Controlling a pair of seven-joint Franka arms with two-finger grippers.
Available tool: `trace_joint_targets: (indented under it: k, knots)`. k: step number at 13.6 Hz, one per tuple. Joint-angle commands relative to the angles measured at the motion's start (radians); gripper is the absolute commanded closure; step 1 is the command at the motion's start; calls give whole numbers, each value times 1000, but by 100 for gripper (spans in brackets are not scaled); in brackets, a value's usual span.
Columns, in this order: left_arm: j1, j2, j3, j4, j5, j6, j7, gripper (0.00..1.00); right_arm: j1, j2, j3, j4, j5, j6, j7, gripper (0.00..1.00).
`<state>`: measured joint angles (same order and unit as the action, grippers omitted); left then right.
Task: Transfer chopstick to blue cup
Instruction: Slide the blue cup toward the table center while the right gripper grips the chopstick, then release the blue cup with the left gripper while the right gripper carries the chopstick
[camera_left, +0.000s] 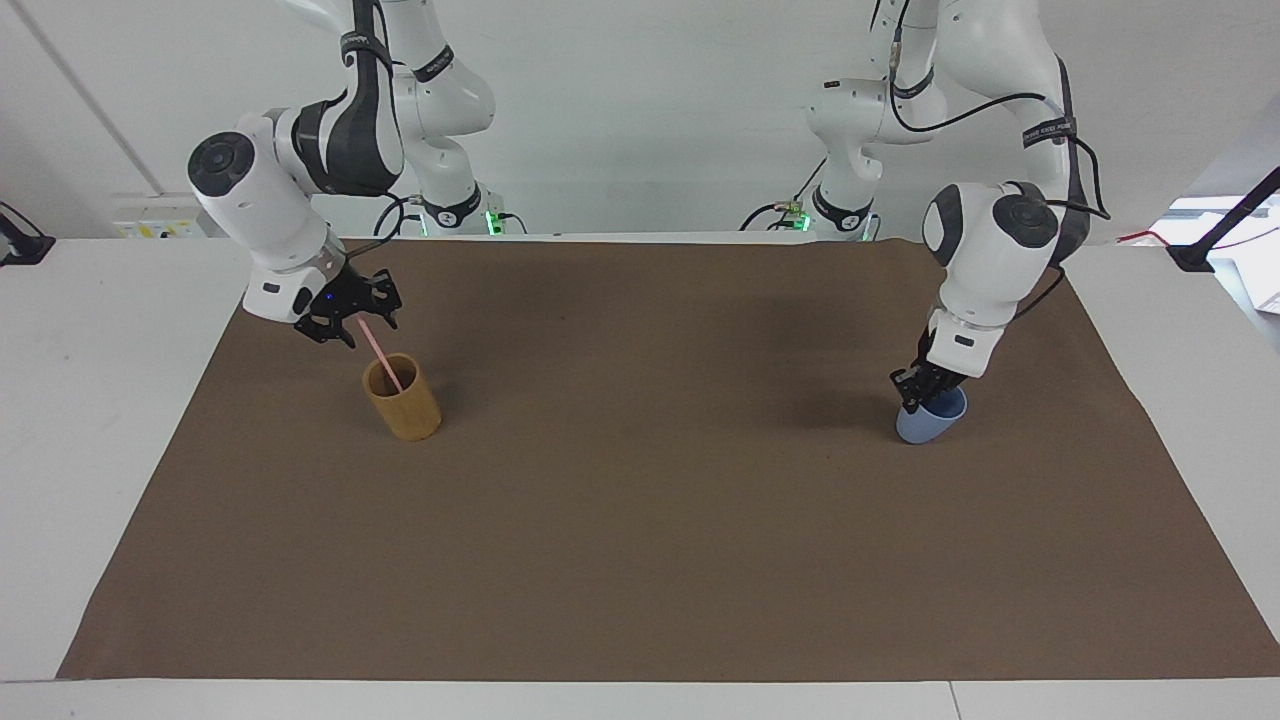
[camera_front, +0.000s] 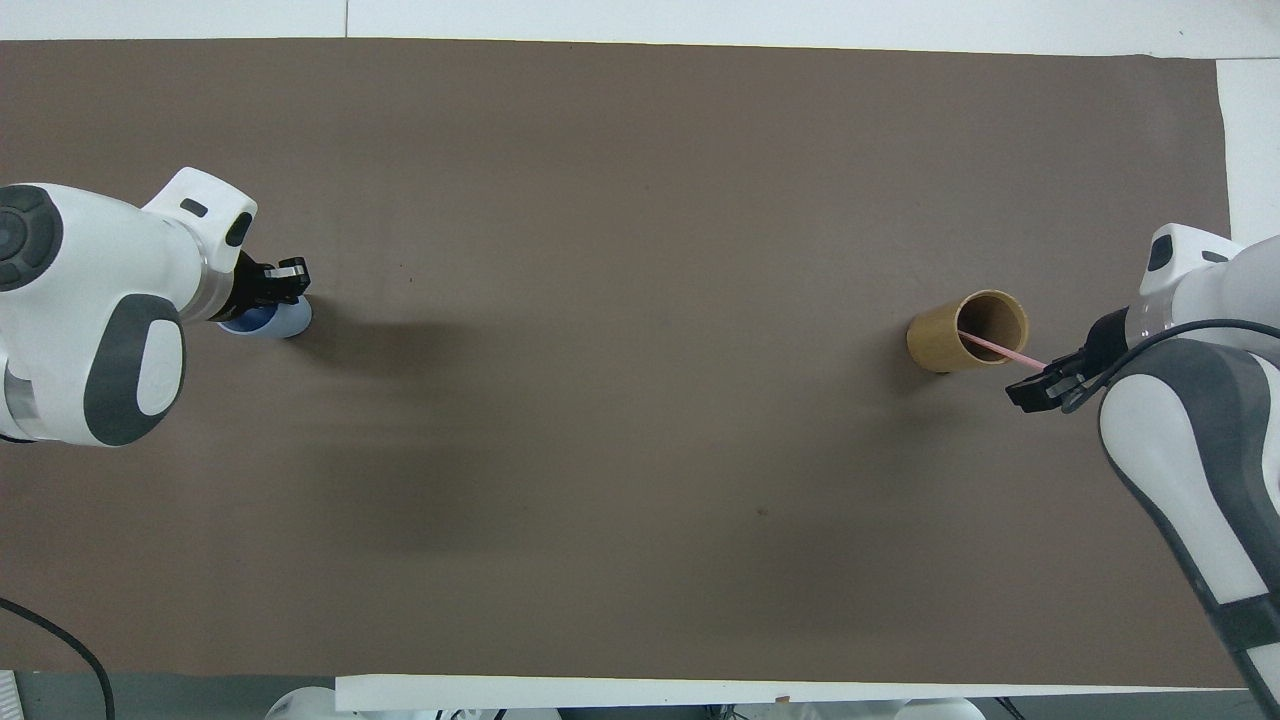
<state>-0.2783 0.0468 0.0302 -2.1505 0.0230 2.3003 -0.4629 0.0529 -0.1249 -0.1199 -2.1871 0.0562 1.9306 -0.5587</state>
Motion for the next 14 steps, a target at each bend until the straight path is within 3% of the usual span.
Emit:
trace_joint_targets:
  k: [1, 3, 6, 9, 10, 11, 12, 13, 14]
  knots:
    - [-184, -13, 10, 1, 22, -25, -234, 100, -5, -22, -3, -23, 8, 15, -27, 50]
    - [-353, 4, 10, 62, 22, -79, -421, 100, -4, -21, -3, -22, 8, 15, -26, 65]
    - [-510, 132, 10, 191, 23, -117, -572, 100, -4, -21, -3, -19, 8, 15, -20, 96]
    - [-513, 172, 10, 241, 25, -142, -573, 96, -4, -4, -3, 13, 8, -1, -20, 100]
    - [-513, 176, 10, 244, 34, -146, -573, 65, -4, 7, -3, 53, 8, -34, -20, 100]
    - [-513, 176, 10, 250, 55, -154, -573, 28, -4, 16, -4, 106, 8, -92, -18, 100]
    - [-513, 174, 8, 271, 73, -171, -571, 9, -2, 16, -3, 159, 7, -154, -17, 100]
    - [-512, 168, 5, 285, 74, -203, -568, 0, -4, 14, -4, 221, 7, -221, -13, 100]
    - [-509, 150, 5, 290, 69, -223, -569, 0, -5, 14, -4, 280, 7, -286, -13, 100]
